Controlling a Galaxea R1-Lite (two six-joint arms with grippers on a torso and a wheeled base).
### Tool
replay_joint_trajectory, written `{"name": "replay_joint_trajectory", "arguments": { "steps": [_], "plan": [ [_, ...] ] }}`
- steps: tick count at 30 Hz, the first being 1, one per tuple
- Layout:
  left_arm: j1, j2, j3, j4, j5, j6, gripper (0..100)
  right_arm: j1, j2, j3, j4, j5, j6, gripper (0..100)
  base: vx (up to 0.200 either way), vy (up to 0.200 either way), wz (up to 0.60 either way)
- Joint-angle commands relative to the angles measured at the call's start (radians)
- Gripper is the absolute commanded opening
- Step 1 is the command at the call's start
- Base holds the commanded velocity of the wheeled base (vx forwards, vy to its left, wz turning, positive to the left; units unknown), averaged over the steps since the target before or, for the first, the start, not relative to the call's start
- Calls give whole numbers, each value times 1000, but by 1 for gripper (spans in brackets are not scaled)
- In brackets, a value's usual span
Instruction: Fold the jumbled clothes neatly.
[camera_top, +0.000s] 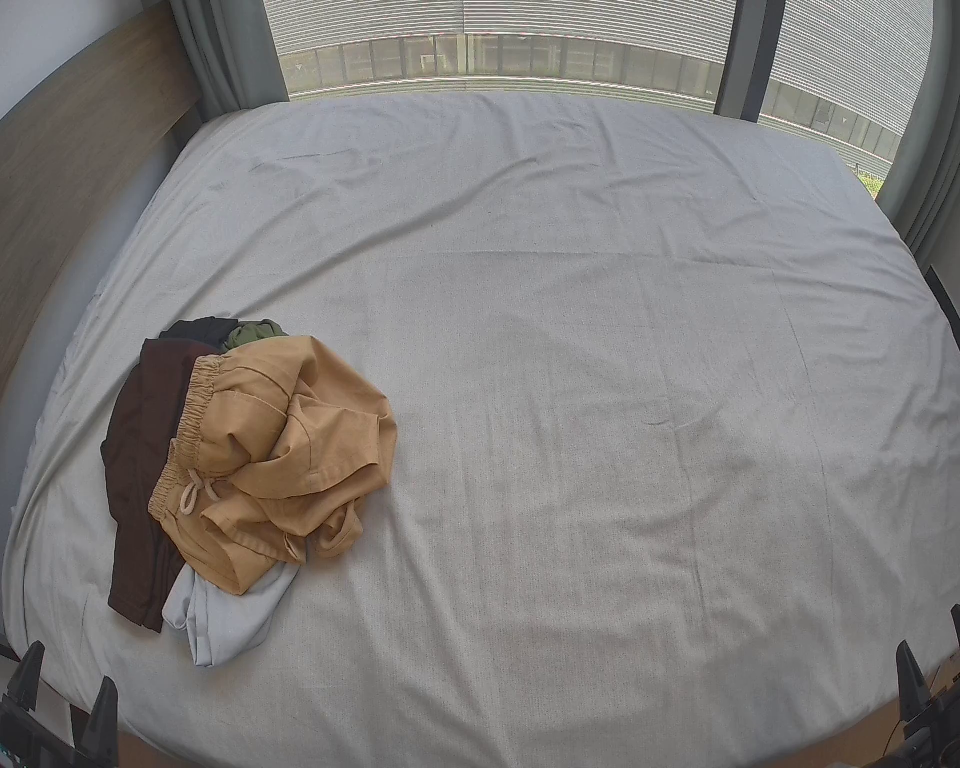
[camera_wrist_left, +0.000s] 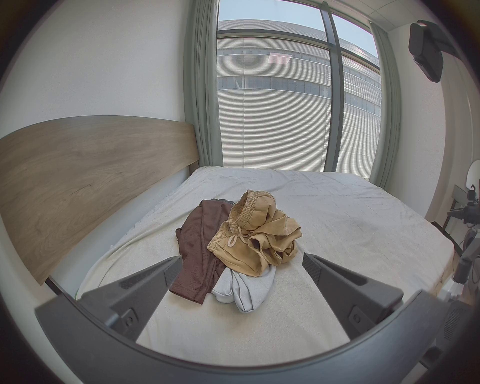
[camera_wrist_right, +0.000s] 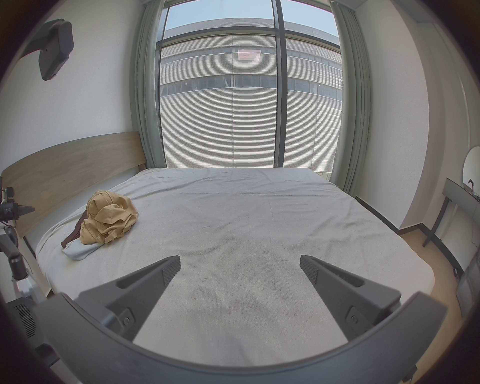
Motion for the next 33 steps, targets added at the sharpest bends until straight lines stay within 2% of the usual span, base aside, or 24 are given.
{"name": "replay_joint_trajectory", "arguments": {
  "steps": [1,31,33],
  "plan": [
    [0,-10,18,0,-1,-12,100,-1,-16,18,0,0,0,100,0,0,0],
    [0,-12,18,-7,0,-9,100,2,-16,18,-2,-2,10,100,0,0,0],
    [2,-15,10,-42,3,-18,100,1,-16,18,-2,-2,9,100,0,0,0]
  ]
}}
